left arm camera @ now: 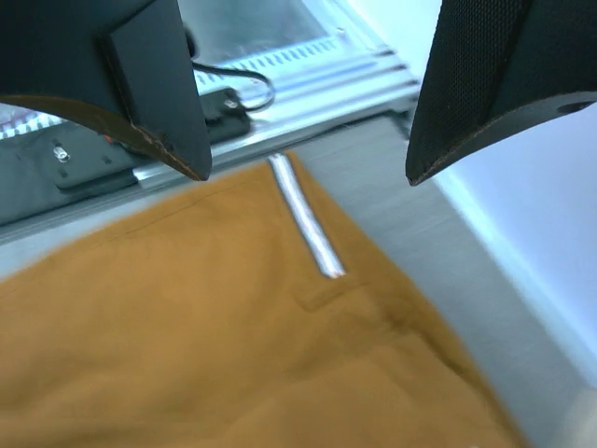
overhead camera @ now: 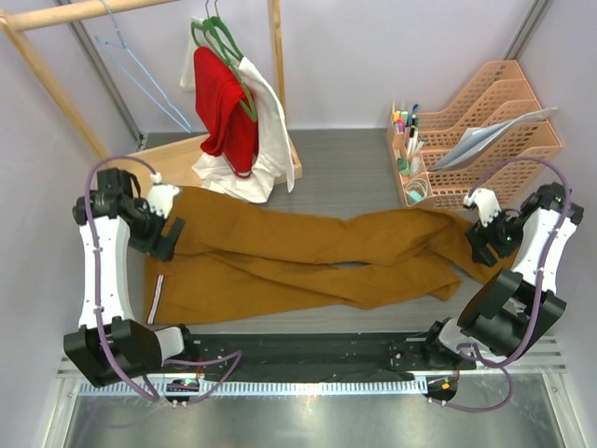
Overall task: Place the trousers on the hanger
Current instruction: Move the trousers to the center of the board
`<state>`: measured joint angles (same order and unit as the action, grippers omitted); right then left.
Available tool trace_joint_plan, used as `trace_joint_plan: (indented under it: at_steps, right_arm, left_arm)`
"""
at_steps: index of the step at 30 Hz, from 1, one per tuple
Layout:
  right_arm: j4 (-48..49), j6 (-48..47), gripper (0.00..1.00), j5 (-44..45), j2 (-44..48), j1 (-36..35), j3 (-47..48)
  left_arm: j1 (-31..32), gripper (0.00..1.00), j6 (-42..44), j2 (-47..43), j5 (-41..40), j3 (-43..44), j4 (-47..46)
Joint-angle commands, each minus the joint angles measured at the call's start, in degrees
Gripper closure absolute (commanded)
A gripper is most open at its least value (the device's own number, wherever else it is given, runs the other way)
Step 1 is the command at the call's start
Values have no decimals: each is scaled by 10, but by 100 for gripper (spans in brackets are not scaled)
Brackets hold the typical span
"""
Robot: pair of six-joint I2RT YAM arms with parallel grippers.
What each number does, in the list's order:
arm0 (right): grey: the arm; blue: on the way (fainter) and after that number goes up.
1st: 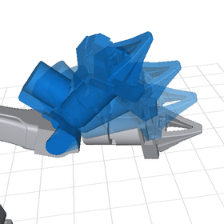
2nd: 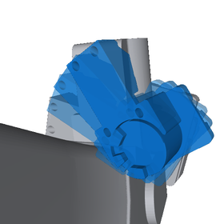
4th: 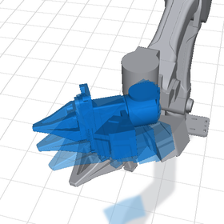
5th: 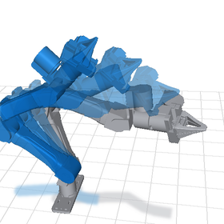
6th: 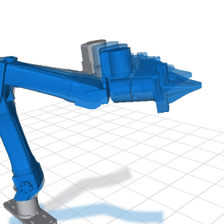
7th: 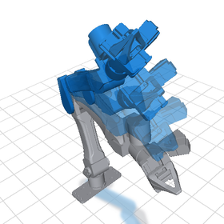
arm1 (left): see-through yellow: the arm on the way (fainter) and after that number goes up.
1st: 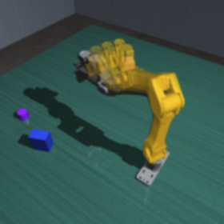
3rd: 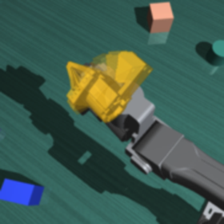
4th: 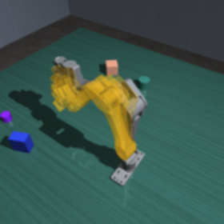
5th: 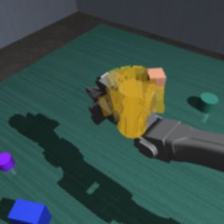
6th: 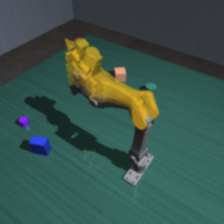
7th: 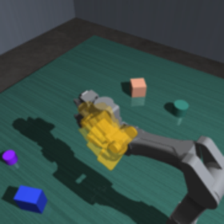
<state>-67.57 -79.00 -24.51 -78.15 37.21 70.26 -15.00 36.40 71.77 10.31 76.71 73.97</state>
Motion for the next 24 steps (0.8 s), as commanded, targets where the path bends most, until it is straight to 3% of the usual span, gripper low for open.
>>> trace_joint_plan:
  at_steps: [1,5,8,13,16,19,20,22,23,24]
  right_arm:
    - [-135,-27,28,-14,5,8,-50]
    - [8,108,19,-8,36,-35,-156]
    - [85,152,5,17,54,-90,-215]
    - [215,207,4,73,56,-158,-294]
    - [270,220,14,103,22,-169,-316]
    - [288,235,39,121,-7,-171,-303]
    - [283,237,55,122,-9,-171,-295]
    - [249,228,75,119,-2,-171,-262]
    - [234,225,96,115,4,-171,-248]
    - [196,221,99,114,18,-171,-219]
  left_arm:
    - [2,15,13,-24,27,-105,38]
    - [0,13,-4,-11,-2,-158,22]
    - [-1,9,-17,8,-20,-174,7]
    - [-3,8,-20,58,-46,-191,-19]
    - [-3,12,-19,88,-78,-205,-55]
    - [-3,14,-24,122,-117,-217,-109]
    - [-3,14,-27,140,-126,-222,-138]
    - [-3,13,-33,157,-153,-227,-179]
    - [-4,13,-32,174,-161,-232,-192]
    - [-3,13,-32,182,-178,-234,-205]
